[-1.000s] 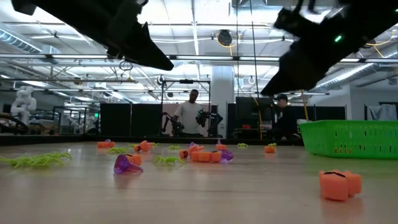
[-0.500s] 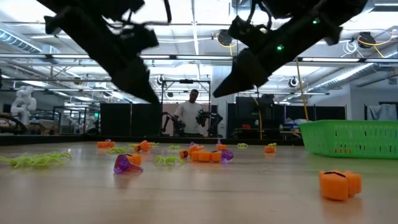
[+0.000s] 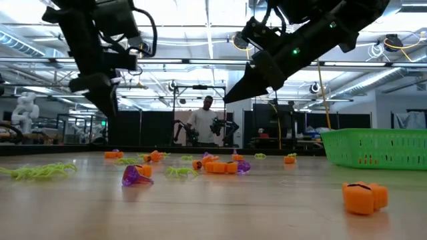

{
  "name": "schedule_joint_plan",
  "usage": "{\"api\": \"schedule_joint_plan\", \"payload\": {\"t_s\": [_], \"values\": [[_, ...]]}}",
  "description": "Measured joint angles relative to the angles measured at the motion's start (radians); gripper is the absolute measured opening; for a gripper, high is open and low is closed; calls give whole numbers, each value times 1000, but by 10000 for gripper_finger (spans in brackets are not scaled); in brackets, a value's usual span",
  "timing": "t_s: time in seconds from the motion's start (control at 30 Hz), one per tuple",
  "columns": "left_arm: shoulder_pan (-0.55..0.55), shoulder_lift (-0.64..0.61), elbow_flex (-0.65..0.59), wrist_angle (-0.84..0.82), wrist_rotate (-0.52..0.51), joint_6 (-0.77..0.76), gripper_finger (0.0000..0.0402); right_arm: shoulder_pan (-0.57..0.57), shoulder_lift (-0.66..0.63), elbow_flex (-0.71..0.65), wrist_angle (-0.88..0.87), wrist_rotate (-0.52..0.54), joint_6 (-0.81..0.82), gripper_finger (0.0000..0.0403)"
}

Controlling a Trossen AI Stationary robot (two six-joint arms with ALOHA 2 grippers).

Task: Sort Halloween decoration
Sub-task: Put the purple witch hat toy into the black bin

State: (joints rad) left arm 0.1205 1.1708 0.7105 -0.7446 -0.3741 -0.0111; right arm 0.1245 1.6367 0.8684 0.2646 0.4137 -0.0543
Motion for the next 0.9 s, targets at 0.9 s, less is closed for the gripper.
{"api": "schedule_joint_plan", "payload": {"t_s": [0.9], "values": [[492,206,0,116,142,63,116,76,92,-1,103,-27,59,110]]}}
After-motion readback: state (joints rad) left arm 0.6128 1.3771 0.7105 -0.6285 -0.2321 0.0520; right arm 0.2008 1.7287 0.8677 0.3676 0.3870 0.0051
